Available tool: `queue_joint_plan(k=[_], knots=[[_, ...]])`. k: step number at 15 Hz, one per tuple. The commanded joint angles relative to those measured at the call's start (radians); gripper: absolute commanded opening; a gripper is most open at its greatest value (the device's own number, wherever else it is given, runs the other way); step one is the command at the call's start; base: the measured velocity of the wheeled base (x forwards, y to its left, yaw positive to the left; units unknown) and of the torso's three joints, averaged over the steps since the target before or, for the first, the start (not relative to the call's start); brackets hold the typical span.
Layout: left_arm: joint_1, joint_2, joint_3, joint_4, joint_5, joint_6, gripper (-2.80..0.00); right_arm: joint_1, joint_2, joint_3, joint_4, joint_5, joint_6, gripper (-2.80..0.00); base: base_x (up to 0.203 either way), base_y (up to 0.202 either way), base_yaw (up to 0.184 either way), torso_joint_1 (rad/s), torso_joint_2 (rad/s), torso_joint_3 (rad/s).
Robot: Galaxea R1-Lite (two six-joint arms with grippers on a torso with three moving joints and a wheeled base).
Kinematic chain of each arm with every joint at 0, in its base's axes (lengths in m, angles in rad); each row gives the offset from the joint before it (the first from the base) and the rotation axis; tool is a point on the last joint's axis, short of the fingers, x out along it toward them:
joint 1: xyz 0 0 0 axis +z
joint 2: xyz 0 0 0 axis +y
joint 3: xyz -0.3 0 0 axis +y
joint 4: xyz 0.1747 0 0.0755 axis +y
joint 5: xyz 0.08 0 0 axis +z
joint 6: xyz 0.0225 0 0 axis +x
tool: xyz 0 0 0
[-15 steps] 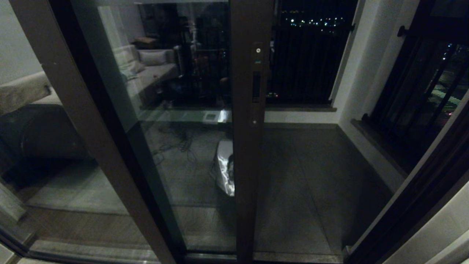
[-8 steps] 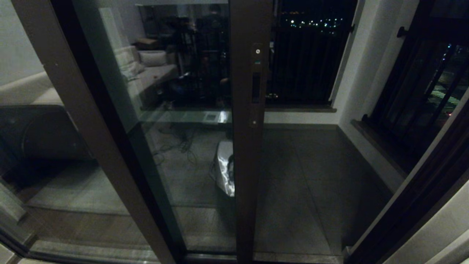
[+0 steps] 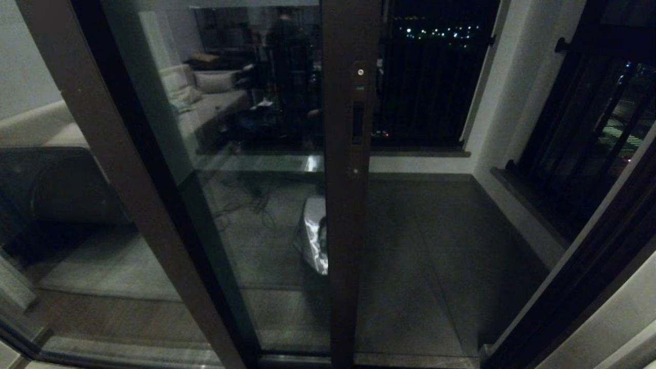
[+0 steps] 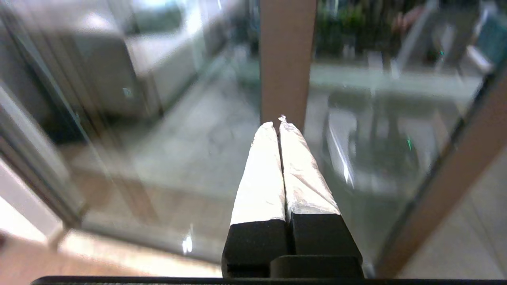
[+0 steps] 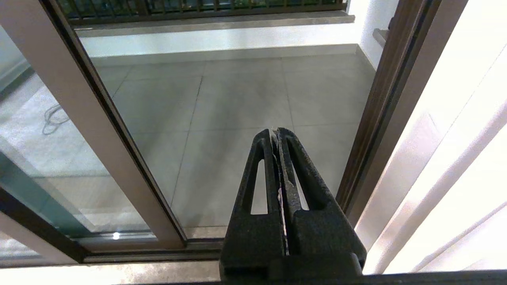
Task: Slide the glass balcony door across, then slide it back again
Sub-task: Close the slid door
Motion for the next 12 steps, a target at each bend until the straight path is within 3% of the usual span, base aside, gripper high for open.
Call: queue_joint_plan(k=[1, 3, 6, 8, 10, 12], knots=[[0.003, -0.011, 0.034, -0.115, 0.015, 0.027, -2.8, 0.0, 0.001, 0.0, 0.0, 0.0, 0.001, -2.8, 0.0, 0.0, 0.0, 0.0, 0.0, 0.0], [0.003, -0.011, -0.008, -0.107, 0.044, 0.055, -2.8, 0.0, 0.0, 0.0, 0.0, 0.0, 0.0, -2.8, 0.0, 0.0, 0.0, 0.0, 0.0, 0.0], [-0.04, -0.003, -0.005, -0.053, -0.054, 0.046, -2.8, 0.0, 0.0, 0.0, 0.0, 0.0, 0.001, -2.8, 0.0, 0.0, 0.0, 0.0, 0.0, 0.0], [-0.059, 0.023, -0.001, -0.048, -0.076, 0.032, -2.8, 0.0, 0.0, 0.0, 0.0, 0.0, 0.001, -2.8, 0.0, 0.0, 0.0, 0.0, 0.0, 0.0], [-0.044, -0.038, 0.036, -0.047, -0.088, 0.033, -2.8, 0.0, 0.0, 0.0, 0.0, 0.0, 0.001, -2.8, 0.0, 0.0, 0.0, 0.0, 0.0, 0.0], [-0.035, -0.135, 0.155, -0.041, -0.072, 0.056, -2.8, 0.0, 0.001, 0.0, 0.0, 0.0, 0.001, -2.8, 0.0, 0.0, 0.0, 0.0, 0.0, 0.0]])
